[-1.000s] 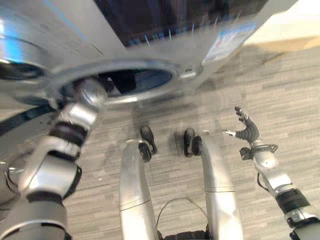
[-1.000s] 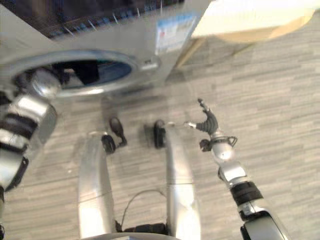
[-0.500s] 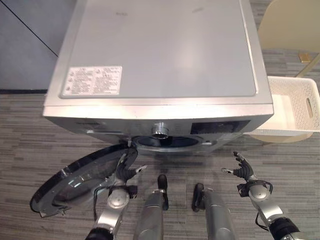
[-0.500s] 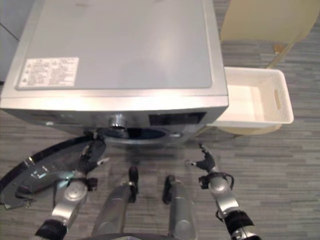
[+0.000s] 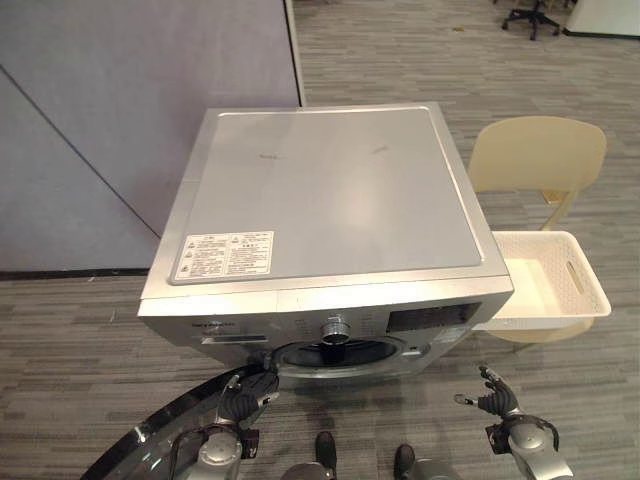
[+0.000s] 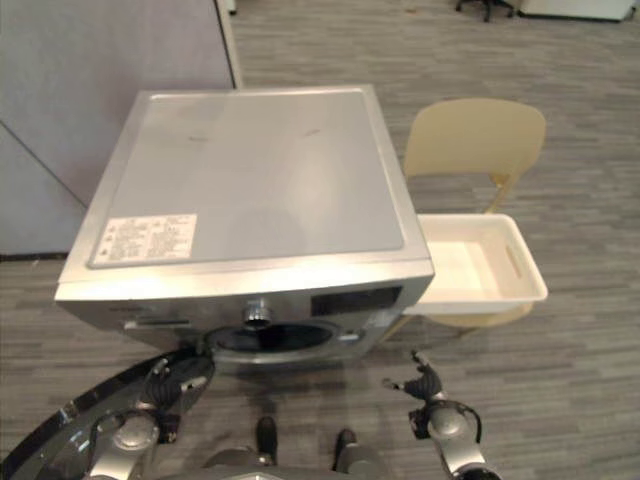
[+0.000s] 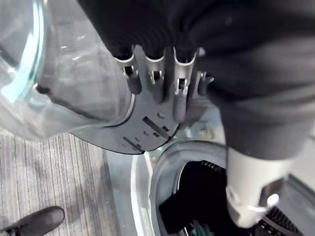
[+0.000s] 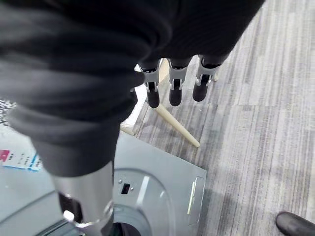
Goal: Grab the laundry basket,head to the washer,open it,put in the laundry and shut it.
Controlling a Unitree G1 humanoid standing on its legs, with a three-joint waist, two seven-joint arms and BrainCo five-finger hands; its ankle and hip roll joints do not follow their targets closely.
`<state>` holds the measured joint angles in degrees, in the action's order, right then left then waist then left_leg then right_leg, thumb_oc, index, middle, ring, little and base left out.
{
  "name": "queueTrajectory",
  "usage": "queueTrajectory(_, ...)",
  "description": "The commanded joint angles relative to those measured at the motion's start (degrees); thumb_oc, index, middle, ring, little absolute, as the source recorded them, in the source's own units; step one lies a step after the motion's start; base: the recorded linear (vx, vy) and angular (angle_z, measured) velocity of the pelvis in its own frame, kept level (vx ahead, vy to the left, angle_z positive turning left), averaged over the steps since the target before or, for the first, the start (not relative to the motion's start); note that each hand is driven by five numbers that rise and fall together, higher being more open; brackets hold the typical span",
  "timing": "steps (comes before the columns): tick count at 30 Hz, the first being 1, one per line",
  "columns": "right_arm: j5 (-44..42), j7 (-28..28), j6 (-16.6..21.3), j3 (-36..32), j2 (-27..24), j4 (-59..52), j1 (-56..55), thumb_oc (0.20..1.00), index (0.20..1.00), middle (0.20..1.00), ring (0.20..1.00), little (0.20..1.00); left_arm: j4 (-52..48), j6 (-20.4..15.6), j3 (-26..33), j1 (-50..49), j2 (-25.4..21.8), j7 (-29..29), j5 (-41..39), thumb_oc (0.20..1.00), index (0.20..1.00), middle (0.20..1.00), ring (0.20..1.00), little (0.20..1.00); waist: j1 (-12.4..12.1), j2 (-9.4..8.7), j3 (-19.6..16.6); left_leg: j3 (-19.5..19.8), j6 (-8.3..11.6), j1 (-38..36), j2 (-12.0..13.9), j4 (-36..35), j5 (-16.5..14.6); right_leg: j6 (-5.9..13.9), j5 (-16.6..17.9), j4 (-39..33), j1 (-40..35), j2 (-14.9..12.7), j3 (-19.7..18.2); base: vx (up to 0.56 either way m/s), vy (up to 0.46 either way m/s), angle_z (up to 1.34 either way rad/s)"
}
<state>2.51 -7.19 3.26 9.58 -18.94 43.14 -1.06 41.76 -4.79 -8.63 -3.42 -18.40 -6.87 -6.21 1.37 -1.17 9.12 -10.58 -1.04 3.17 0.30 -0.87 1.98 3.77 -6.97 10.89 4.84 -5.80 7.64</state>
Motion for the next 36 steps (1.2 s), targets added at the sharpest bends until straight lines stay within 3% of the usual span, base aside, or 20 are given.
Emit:
queueTrajectory(1, 1.71, -0.08, 0.63, 0.19, -0.65, -1.19, 1.15, 1.000, 1.000, 1.000, 1.000, 1.000, -2.49, -1.55, 1.22, 2.49, -2.39, -1.39, 1.94, 1.000, 1.000, 1.000, 1.000, 1.000, -1.25, 0.36, 2.52, 1.76, 0.52, 1.45, 1.76, -1.17, -0.46, 5.79, 1.97, 5.28, 3.77, 0.37, -1.63, -0.26, 0.013, 0.17)
queueTrajectory(3, 1.45, 0.42, 0.92, 0.95, -0.05, -1.20, 0.36, 1.000, 1.000, 1.000, 1.000, 1.000, -3.09, -1.42, 1.14, 2.73, -3.12, -1.56, 1.81, 1.000, 1.000, 1.000, 1.000, 1.000, -2.82, -0.43, 1.14, 2.44, 0.44, 3.87, 1.44, -1.26, 2.17, 4.26, -2.19, 14.67, -2.15, 3.62, -3.51, -0.28, -0.080, 0.23)
queueTrajectory(6, 1.61, 0.39, 0.97, 0.84, -0.03, -1.55, 0.01, 1.000, 1.000, 1.000, 1.000, 1.000, -3.28, -1.40, 1.33, 2.49, -3.15, -1.63, 1.89, 1.000, 1.000, 1.000, 1.000, 1.000, -3.52, -0.63, 0.21, 2.30, 0.68, 5.41, 1.57, -1.03, 2.64, 3.91, -2.40, 13.76, -3.76, 4.32, -4.61, -0.16, -0.104, 0.48)
queueTrajectory(7, 1.18, 0.33, 0.93, 1.18, 0.23, -1.86, 0.28, 1.000, 1.000, 1.000, 1.000, 1.000, -3.32, -1.43, 1.35, 2.32, -2.76, -1.79, 1.60, 1.000, 1.000, 1.000, 1.000, 1.000, -4.99, -1.43, -0.32, 2.38, 1.59, 8.82, 1.52, -0.87, 4.87, 1.65, -7.05, 6.66, -8.01, 5.29, -4.98, -0.40, -0.210, 0.26)
queueTrajectory(8, 0.50, -0.02, 1.16, 1.10, -0.02, -2.15, 0.45, 1.000, 1.000, 1.000, 1.000, 1.000, -3.58, -1.39, 1.38, 2.01, -1.96, -2.13, 1.77, 1.000, 1.000, 1.000, 1.000, 1.000, -6.00, -0.92, -0.04, 2.18, 3.65, 12.35, 2.37, -0.73, 8.69, -0.40, -8.85, 1.27, -8.39, 7.19, -5.62, -0.54, -0.251, -0.03)
queueTrajectory(10, 0.31, -0.44, 1.14, 0.67, -0.62, -2.33, 0.38, 1.000, 1.000, 1.000, 1.000, 1.000, -4.05, -1.11, 1.19, 1.87, -1.07, -2.12, 1.47, 1.000, 1.000, 1.000, 1.000, 1.000, -6.03, 0.62, 1.17, 2.38, 6.21, 14.29, 3.24, -1.60, 11.55, -1.51, -8.46, -0.71, -7.42, 9.01, -4.57, -0.45, -0.122, -0.02)
queueTrajectory(12, 0.23, -0.79, 1.15, 0.53, -1.05, -2.13, 0.51, 1.000, 1.000, 1.000, 1.000, 1.000, -3.89, -1.19, 1.02, 2.14, -0.59, -2.06, 1.35, 1.000, 1.000, 1.000, 1.000, 1.000, -5.75, 1.37, 2.14, 2.12, 6.79, 14.62, 3.44, -1.53, 11.32, -1.85, -7.94, -1.36, -6.84, 9.29, -3.49, -0.32, -0.022, 0.56)
queueTrajectory(16, -0.19, -0.54, 1.05, -0.14, -0.96, -1.97, -0.51, 1.000, 1.000, 1.000, 1.000, 1.000, -4.89, -1.11, 0.28, 1.05, -0.61, -0.81, 2.40, 1.000, 1.000, 1.000, 1.000, 1.000, -3.79, -0.86, 2.62, 3.28, 4.16, 12.34, 2.81, 7.80, 2.55, -0.64, -3.25, -4.68, -5.05, 4.96, 1.33, -0.30, 0.028, 0.41)
queueTrajectory(21, -0.54, -0.22, 1.15, -0.42, -0.98, -0.78, -0.31, 1.000, 1.000, 1.000, 1.000, 1.000, -5.36, -0.97, -0.41, 1.45, -0.32, -0.44, 1.97, 1.000, 1.000, 1.000, 1.000, 1.000, -2.21, -2.09, 1.80, 4.08, 3.99, 7.14, 4.39, 11.45, -3.87, -0.16, -1.17, -7.08, -3.99, 2.49, 3.38, -0.11, 0.089, 0.54)
queueTrajectory(23, -0.96, -0.16, 1.05, -0.64, -0.86, -0.49, -0.36, 1.000, 1.000, 1.000, 1.000, 1.000, -6.53, -0.89, -1.29, 1.78, -0.49, -0.57, 2.69, 1.000, 1.000, 1.000, 1.000, 1.000, -1.39, -1.31, 0.62, 5.23, 4.39, 3.49, 5.28, 6.96, -3.64, 0.46, -0.69, -7.51, -3.87, 2.28, 4.28, 0.05, 0.240, 0.30)
queueTrajectory(25, -0.73, 0.12, 1.06, -1.18, -0.60, 0.13, -0.47, 1.000, 1.000, 1.000, 1.000, 1.000, -9.46, -1.00, -2.40, 2.44, -2.00, -0.33, 5.50, 1.000, 1.000, 1.000, 1.000, 1.000, -0.68, -1.04, -0.34, 6.07, 3.90, 2.11, 3.48, 3.76, -4.15, 1.33, -0.50, -6.71, -4.19, 1.40, 4.06, 0.15, 0.329, 0.50)
queueTrajectory(29, 0.26, 0.72, 1.06, -1.14, -1.12, -2.07, -0.44, 1.000, 1.000, 1.000, 1.000, 1.000, -16.63, -2.30, -3.55, 6.74, -7.73, -1.36, 11.63, 1.000, 1.000, 1.000, 1.000, 1.000, -0.11, -1.04, -1.11, 4.60, 2.44, 0.59, 1.64, 2.97, -5.58, 3.31, 0.60, -5.47, -3.76, -0.63, 2.42, 0.09, 0.256, -0.03)
queueTrajectory(36, 1.49, 2.22, 1.58, -0.22, -2.59, -5.39, -1.62, 1.000, 1.000, 1.000, 1.000, 1.000, -15.20, -2.02, -1.61, 17.94, -16.00, -6.17, 15.52, 1.000, 1.000, 1.000, 1.000, 1.000, 1.29, -1.04, -2.19, 2.55, 1.78, -0.49, 0.81, 1.65, -6.12, 4.87, 2.00, -5.79, -3.13, -1.55, 0.73, 0.05, 0.111, -0.17)
